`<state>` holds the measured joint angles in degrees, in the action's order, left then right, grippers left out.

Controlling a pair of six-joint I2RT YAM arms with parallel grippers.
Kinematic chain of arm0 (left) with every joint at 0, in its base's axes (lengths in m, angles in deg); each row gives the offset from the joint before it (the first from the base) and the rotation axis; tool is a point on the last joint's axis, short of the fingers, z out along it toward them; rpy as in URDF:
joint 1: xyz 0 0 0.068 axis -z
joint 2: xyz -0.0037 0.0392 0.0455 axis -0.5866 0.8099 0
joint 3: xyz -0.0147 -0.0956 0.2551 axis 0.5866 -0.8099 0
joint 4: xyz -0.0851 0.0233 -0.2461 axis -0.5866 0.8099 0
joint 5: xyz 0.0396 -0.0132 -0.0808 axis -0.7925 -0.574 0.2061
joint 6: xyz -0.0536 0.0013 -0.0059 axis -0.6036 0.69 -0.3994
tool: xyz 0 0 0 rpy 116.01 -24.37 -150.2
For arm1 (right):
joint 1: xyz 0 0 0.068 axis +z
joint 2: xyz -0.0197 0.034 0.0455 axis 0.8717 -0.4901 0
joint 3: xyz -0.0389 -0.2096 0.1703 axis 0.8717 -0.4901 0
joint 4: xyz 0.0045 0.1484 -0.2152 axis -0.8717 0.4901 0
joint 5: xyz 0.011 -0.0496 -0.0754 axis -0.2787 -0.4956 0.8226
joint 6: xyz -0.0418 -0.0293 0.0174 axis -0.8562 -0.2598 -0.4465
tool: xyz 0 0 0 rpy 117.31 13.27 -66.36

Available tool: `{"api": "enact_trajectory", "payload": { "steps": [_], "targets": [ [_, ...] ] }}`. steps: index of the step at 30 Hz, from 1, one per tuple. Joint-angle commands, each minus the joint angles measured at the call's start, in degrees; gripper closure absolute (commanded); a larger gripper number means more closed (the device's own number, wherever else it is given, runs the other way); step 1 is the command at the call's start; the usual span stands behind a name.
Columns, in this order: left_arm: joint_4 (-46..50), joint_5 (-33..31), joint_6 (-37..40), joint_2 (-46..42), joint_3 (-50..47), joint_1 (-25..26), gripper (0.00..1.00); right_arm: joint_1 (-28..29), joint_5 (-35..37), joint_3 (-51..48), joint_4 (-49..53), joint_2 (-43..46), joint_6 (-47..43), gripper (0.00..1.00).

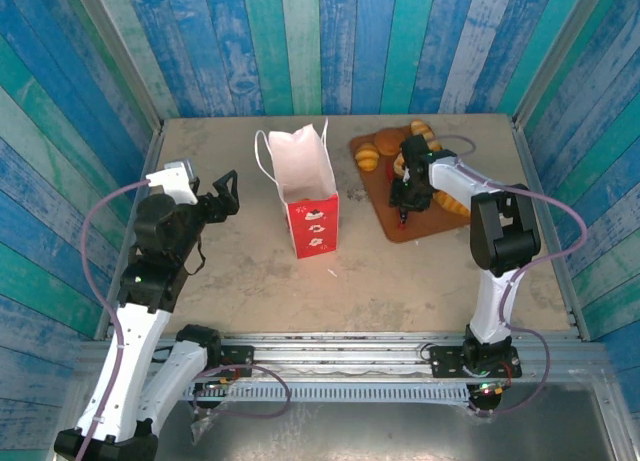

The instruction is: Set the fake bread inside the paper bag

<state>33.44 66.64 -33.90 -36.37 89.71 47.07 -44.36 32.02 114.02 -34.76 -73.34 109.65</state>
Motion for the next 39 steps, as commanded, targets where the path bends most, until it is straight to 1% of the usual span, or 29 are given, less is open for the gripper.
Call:
{"api": "enact_trajectory", "payload": {
  "steps": [1,8,12,19,25,30,32,35,39],
  "targets": [
    [-0.3,0.1,0.8,0.0,0.7,0.1,0.06,-0.7,1.7,0.7,-1.6,0.4,0.9,0.57],
    [-0.7,0.3,0.6,0.6,1.1,0.1,0.06,-0.7,1.7,-3.0,-1.7,5.1,-0.2,0.72],
    [-1.0,0.7,0.2,0.8,0.9,0.1,0.06,-0.6,0.9,-6.5,-1.7,9.1,-0.8,0.77],
    [-1.3,0.8,-0.2,1.2,1.2,0.1,0.06,-0.6,-2.6,-13.3,-1.3,18.2,-3.5,0.79],
    [-1.4,1.2,-1.3,1.1,3.0,0.1,0.06,-0.5,-5.7,-16.3,0.4,25.0,-6.0,0.79],
    [-1.4,2.1,-2.0,1.2,4.2,0.2,0.06,-0.5,-11.4,-16.9,0.7,28.1,-8.4,0.79],
    [-1.4,2.4,-2.7,1.2,4.4,0.1,0.06,-0.3,-11.2,-16.7,1.1,29.4,-9.0,0.80],
    [-1.0,3.6,-4.1,1.7,5.1,0.1,0.06,0.6,-8.4,-16.4,1.5,33.1,-10.2,0.80],
    [3.5,2.5,-7.3,4.0,9.4,0.1,0.06,1.8,-5.5,-13.9,4.0,37.4,-12.8,0.80]
  ]
}}
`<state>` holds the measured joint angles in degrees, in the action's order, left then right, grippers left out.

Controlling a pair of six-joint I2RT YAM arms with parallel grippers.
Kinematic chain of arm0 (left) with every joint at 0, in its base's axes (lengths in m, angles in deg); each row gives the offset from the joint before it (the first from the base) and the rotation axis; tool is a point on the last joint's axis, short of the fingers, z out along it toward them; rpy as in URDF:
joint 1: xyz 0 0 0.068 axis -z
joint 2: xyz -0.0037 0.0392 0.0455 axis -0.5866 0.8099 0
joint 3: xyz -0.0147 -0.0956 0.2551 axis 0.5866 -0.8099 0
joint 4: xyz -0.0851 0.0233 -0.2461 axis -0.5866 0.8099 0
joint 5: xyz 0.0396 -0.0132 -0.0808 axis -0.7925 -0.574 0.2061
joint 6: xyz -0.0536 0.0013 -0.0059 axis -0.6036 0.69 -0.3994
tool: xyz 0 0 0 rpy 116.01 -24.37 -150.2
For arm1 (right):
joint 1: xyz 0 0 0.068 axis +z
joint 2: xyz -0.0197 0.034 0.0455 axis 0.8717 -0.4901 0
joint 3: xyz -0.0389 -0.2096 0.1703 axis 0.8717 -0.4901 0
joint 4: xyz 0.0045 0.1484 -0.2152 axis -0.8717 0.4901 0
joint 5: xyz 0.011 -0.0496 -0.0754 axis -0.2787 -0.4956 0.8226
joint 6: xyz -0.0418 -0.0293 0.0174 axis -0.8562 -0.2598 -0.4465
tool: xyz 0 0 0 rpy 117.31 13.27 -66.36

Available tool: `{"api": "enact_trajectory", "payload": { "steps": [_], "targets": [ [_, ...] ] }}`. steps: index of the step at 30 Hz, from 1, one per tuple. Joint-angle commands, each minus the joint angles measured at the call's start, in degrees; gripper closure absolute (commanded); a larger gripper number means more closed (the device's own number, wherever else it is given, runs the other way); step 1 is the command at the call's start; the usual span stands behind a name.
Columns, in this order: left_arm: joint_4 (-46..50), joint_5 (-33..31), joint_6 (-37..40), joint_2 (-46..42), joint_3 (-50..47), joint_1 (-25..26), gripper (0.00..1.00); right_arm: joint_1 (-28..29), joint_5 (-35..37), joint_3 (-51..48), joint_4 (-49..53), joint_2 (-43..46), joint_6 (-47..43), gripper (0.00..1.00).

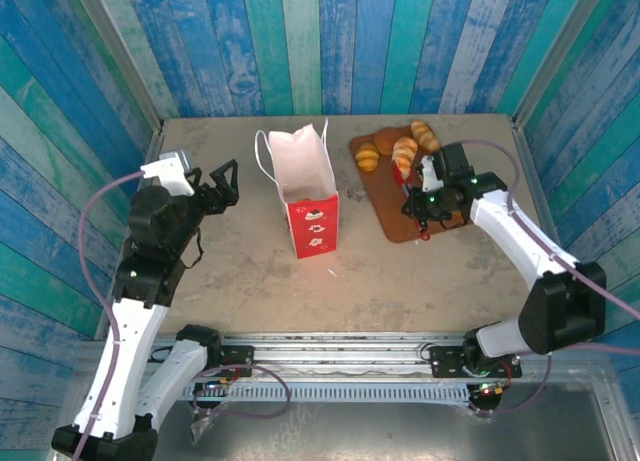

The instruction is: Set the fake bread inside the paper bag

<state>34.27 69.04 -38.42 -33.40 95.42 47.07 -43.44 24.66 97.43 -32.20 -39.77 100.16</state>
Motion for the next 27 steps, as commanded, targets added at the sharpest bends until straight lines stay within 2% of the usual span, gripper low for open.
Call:
{"api": "enact_trajectory", "payload": {
  "steps": [1,6,14,23,27],
  "targets": [
    [3.8,0.1,-3.0,1.7,5.0,0.1,0.06,1.2,2.2,3.7,2.4,4.7,-4.0,0.80],
    [5.2,5.7,-3.9,5.7,9.5,0.1,0.00,4.8,5.1,7.1,5.0,9.5,-6.8,0.80],
    [3.6,15.3,-4.9,12.8,12.7,0.1,0.10,11.9,7.2,11.2,5.0,15.1,-8.9,0.80],
    [-2.3,19.5,-8.2,16.6,12.3,0.1,0.13,21.0,8.9,14.5,4.8,18.8,-9.9,0.80],
    [-3.0,18.3,-8.2,18.1,12.1,0.1,0.16,24.4,9.0,15.1,3.4,19.8,-9.4,0.80]
  ]
}}
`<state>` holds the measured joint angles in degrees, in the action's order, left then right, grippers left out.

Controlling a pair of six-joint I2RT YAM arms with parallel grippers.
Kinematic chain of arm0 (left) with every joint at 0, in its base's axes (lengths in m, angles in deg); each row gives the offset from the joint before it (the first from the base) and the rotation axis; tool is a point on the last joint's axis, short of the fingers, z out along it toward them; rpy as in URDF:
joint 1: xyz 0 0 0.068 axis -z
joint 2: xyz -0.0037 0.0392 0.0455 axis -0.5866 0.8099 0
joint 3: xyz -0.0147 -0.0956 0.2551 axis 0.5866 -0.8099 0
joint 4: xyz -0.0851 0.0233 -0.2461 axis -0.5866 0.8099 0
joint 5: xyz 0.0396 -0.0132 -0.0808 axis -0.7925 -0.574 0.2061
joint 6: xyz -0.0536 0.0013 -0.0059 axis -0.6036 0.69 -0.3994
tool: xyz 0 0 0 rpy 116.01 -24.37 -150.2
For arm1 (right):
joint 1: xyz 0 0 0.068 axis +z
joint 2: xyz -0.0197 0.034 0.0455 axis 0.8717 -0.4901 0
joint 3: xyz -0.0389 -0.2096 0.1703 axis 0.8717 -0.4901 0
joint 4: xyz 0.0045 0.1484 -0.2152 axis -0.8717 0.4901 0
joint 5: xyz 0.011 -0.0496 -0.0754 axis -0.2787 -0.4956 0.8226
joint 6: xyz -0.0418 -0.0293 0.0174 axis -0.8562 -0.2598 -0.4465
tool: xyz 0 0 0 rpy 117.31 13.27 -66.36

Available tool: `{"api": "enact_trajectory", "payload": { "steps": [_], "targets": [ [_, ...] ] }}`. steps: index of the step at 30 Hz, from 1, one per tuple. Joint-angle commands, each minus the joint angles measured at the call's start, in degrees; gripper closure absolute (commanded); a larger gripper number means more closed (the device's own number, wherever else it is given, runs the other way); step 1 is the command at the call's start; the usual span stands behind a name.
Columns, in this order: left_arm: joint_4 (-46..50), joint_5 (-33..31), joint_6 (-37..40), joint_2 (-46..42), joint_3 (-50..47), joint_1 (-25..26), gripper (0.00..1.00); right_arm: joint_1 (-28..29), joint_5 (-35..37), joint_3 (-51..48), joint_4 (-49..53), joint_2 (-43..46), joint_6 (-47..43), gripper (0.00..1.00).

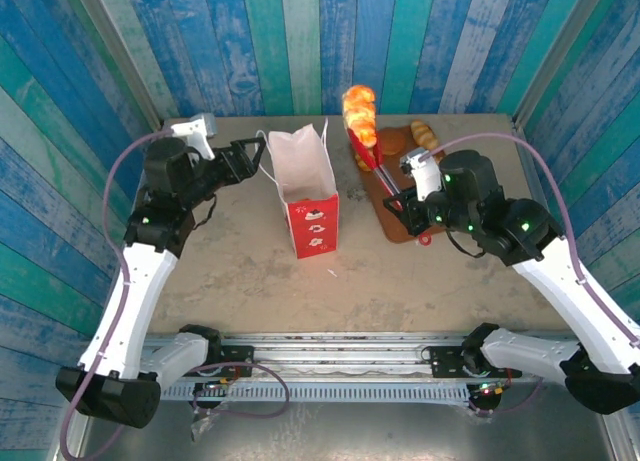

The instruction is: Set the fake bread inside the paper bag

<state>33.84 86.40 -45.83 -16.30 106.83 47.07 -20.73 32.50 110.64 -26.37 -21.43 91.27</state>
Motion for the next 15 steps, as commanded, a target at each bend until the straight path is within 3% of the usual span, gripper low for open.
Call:
{"api": "enact_trajectory", "payload": {
  "steps": [1,6,15],
  "targets": [
    [-3.0,0.8,-0.8,1.5,0.5,0.1,0.17,2.7,1.1,1.7,-3.3,1.7,-0.3,0.80],
    [-5.7,3.0,-2.4,3.5,-0.2,0.1,0.26,7.5,1.0,1.8,-5.9,1.0,0.6,0.80],
    [-6.5,1.1,-2.1,4.4,-2.9,0.1,0.62,12.7,2.7,1.6,-8.9,-3.8,1.7,0.79]
  ]
}}
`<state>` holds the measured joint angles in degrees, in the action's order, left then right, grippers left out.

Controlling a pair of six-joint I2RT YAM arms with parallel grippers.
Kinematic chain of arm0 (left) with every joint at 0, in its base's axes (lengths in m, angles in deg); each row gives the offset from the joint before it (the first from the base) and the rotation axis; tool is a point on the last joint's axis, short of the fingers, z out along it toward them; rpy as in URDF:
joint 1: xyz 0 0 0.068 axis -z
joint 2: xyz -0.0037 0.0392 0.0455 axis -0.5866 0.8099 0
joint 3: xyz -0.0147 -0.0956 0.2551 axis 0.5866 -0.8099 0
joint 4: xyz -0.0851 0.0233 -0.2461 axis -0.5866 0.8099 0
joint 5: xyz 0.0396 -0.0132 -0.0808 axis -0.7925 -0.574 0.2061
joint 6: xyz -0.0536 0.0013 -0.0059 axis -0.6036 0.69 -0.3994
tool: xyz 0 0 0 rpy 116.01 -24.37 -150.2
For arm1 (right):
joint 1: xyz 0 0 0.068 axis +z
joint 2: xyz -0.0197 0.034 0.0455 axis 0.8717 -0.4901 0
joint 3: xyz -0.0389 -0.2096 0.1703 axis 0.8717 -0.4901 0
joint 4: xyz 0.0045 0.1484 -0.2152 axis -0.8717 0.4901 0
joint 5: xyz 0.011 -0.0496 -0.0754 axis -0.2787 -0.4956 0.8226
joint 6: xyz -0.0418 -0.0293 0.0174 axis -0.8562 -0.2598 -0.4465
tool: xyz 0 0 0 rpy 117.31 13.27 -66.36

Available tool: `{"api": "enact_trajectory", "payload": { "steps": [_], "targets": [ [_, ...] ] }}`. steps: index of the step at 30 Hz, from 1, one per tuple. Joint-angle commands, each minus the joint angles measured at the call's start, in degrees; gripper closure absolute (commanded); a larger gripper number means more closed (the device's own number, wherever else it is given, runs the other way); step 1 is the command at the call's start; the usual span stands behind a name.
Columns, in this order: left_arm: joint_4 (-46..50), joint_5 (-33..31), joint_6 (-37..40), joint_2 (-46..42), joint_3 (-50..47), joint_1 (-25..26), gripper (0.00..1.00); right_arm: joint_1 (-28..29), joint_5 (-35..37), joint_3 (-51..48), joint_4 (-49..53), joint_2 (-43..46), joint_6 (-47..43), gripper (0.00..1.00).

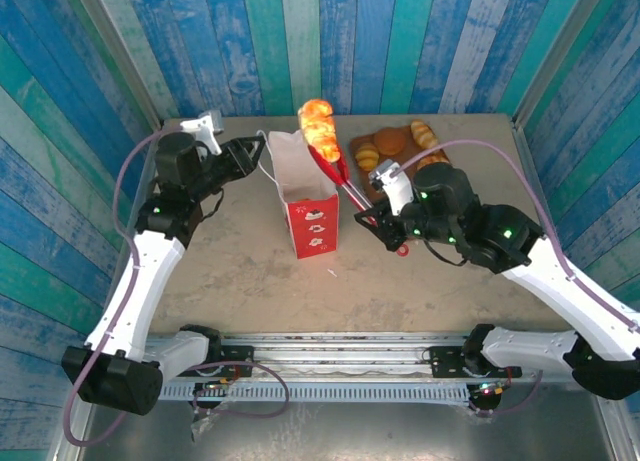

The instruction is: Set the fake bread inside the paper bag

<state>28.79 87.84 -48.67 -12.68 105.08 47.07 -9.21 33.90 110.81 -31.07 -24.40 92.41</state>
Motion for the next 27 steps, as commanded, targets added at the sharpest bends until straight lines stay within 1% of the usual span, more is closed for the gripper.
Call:
{"api": "enact_trajectory", "payload": {
  "steps": [1,5,8,9,17,27],
  "targets": [
    [-1.7,-0.7,0.8,0.7,-1.6,0.1,0.67,1.6,1.3,1.2,-4.4,-1.6,0.7,0.79],
    [-2.0,-1.9,0.7,0.1,-3.2,0.1,0.83,2.1,0.3,1.6,-4.6,-4.4,1.1,0.79],
    [-1.8,-3.6,0.9,-0.7,-4.1,0.1,0.91,2.0,-0.6,1.3,-5.1,-5.3,1.4,0.78],
    [-1.7,-4.0,1.1,-1.0,-4.4,0.1,0.92,2.1,-0.4,1.3,-5.0,-5.6,1.5,0.78],
    [-1.8,-6.4,2.4,-4.5,-8.2,0.1,0.92,1.7,-3.2,1.3,-4.3,-8.4,3.9,0.78],
    [-1.0,-7.6,3.5,-6.4,-10.3,0.1,0.92,-1.0,-5.1,1.3,-1.6,-11.5,7.0,0.78]
  ]
}}
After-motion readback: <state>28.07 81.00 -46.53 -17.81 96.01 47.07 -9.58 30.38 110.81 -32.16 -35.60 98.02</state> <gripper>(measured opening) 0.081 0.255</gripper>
